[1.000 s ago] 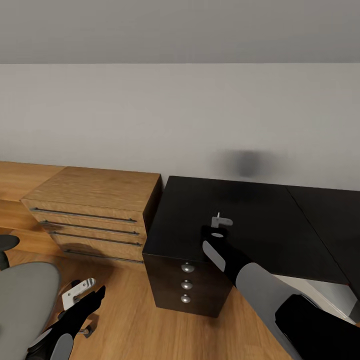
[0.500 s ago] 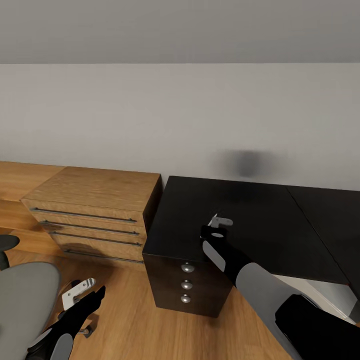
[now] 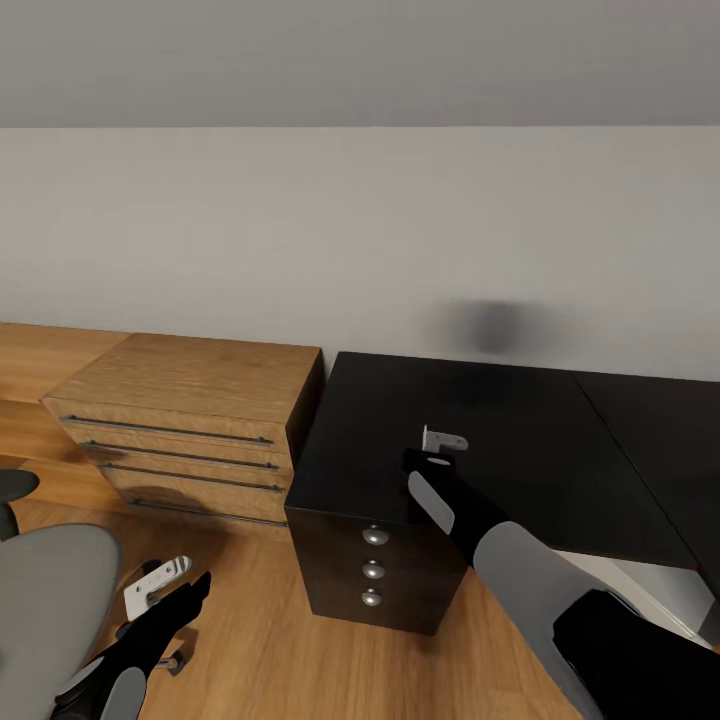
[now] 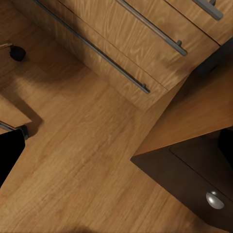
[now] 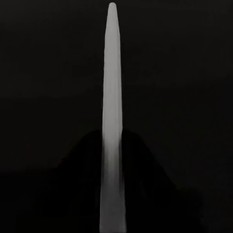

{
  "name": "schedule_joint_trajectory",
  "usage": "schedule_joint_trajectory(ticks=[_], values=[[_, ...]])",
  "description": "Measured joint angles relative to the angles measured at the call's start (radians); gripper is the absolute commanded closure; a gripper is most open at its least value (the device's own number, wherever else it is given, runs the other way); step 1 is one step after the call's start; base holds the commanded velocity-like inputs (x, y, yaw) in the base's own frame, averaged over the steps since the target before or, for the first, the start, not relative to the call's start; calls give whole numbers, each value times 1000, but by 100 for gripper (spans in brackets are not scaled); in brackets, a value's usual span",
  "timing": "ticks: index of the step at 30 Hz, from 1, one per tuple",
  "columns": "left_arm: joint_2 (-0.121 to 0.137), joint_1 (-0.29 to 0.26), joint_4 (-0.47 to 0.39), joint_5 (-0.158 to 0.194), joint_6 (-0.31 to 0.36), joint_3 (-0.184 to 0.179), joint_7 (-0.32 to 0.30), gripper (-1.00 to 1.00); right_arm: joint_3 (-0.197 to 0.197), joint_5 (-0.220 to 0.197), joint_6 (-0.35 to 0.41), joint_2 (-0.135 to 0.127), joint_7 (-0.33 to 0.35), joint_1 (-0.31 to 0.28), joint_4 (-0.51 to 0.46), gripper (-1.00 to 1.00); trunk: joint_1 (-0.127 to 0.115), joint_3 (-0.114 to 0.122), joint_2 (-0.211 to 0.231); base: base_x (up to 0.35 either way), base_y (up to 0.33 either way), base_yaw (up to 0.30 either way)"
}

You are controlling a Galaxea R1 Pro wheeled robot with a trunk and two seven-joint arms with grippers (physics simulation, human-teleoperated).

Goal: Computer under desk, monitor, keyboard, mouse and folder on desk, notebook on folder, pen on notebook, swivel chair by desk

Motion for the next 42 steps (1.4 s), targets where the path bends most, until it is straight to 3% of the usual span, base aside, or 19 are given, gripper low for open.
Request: schedule_joint_trajectory(ticks=[7, 21, 28, 31, 33, 34, 36, 40, 42], values=[[0, 0, 0, 1, -1, 0, -1, -100, -3, -3, 4, 0, 0, 0, -2, 100, 0, 0, 0, 0, 0, 0], [-1, 0, 0, 0, -2, -6, 1, -100, -4, -5, -4, -19, 0, 0, 63, 100, -54, 44, 98, 0, 0, 0], [-2, 0, -1, 0, 0, -8, 2, -100, -3, -18, 3, -45, -2, 0, 4, 100, -80, 66, 147, 0, 0, 0], [-3, 0, 1, -1, 0, -8, 3, -100, -2, -30, 24, -75, -3, 1, -46, 100, -92, 75, 168, -5, 0, 0], [-3, 0, 3, -1, 1, -8, 3, -100, -1, -75, 70, -110, -3, 0, -98, 100, -99, 81, 182, -186, 0, 0], [-2, 0, 7, -1, 3, -8, 3, -100, -1, -176, 126, -186, -3, 3, -198, 100, -103, 85, 189, -297, 0, 0], [-2, 0, 9, -1, 4, -9, 3, -100, 0, -240, 141, -253, -3, 8, -252, 100, -110, 91, 203, -315, 0, 0], [-3, 0, 15, 0, 4, -9, 3, -100, 1, -280, 148, -312, -4, 12, -307, 100, -126, 103, 231, -329, 0, 0], [-3, 0, 20, 0, 4, -9, 3, -100, 1, -287, 150, -328, -4, 14, -327, 100, -133, 110, 245, -337, 0, 0]])
